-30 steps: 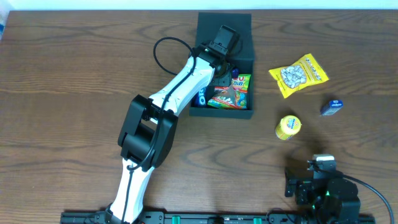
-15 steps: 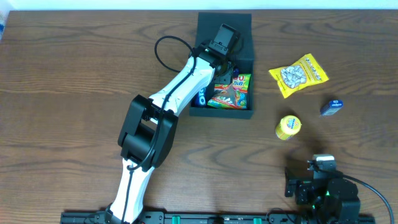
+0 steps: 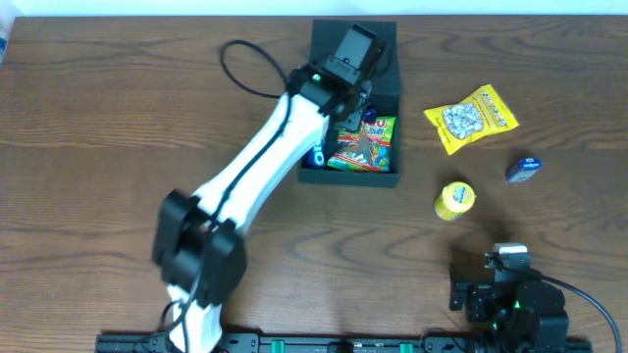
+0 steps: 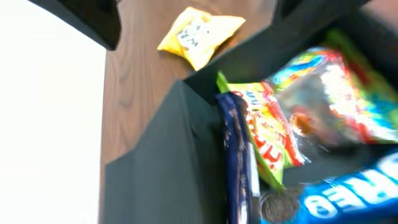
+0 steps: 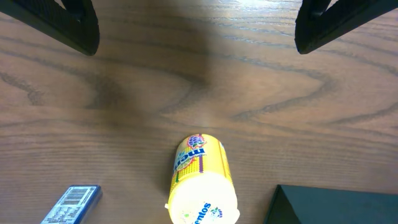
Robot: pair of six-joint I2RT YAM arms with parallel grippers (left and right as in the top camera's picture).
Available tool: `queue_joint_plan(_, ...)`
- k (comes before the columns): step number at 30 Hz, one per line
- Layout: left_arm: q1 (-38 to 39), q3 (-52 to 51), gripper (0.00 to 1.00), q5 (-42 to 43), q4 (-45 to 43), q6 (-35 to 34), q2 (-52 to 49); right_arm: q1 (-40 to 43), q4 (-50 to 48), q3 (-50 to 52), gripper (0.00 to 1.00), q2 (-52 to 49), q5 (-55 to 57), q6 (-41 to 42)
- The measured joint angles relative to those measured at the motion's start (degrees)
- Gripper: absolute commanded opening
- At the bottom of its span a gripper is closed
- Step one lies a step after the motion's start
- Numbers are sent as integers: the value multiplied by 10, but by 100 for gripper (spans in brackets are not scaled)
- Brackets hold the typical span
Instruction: Pack container
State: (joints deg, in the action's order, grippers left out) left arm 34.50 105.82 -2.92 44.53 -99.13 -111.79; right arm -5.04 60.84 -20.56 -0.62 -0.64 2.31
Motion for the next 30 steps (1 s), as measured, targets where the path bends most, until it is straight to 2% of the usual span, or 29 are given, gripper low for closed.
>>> queue_joint_plan(5,15,1,90,-83,134,89,76,0,0,0,99,0,0,0)
queue_joint_plan(12,35,1,95,-245,356,221,185,0,0,0,99,0,0,0)
queue_joint_plan(14,35,0,98,-282,397,259,222,0,0,0,99,0,0,0)
queue_joint_plan(15,35,-1,96,-295,408,279,240,0,0,0,99,0,0,0)
queue_joint_plan(19,35,-39,96,-318,415,384,321,0,0,0,99,0,0,0)
queue_joint_plan(21,35,-85,96,-309,391,447,365,0,0,0,99,0,0,0)
queue_joint_plan(27,36,-269,96,-198,274,640,505,0,0,0,99,0,0,0)
queue_joint_plan(30,35,-345,96,-167,226,681,572,0,0,0,99,0,0,0)
